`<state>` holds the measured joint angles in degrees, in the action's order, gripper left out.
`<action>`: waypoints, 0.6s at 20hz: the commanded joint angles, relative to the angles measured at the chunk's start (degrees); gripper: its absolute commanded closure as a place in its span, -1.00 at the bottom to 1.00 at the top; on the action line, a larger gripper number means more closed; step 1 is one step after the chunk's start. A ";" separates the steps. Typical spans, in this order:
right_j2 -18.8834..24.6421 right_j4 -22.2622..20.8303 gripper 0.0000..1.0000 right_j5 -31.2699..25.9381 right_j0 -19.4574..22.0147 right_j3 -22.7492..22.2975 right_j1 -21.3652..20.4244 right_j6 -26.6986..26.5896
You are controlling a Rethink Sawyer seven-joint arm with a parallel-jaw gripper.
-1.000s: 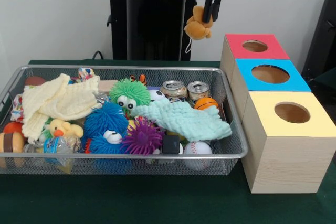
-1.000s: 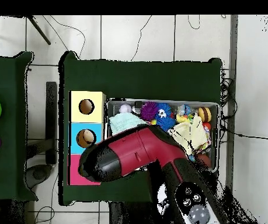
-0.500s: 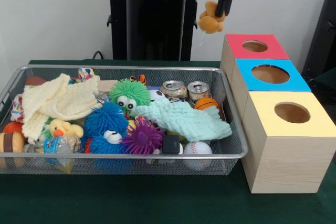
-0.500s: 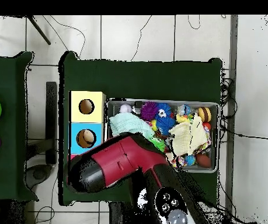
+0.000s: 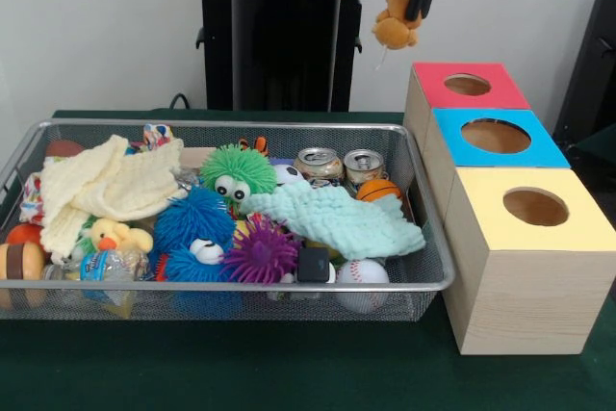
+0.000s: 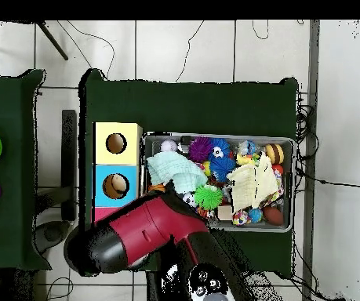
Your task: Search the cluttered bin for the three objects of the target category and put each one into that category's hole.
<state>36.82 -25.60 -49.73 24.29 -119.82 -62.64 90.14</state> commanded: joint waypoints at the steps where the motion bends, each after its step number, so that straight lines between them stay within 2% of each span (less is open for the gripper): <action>1: -3.81 1.40 1.00 4.72 -1.44 -4.77 -1.03 9.74; 12: -7.61 3.55 1.00 8.05 -5.26 -6.09 -0.85 11.81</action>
<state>33.00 -23.72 -45.64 19.50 -122.63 -63.56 90.15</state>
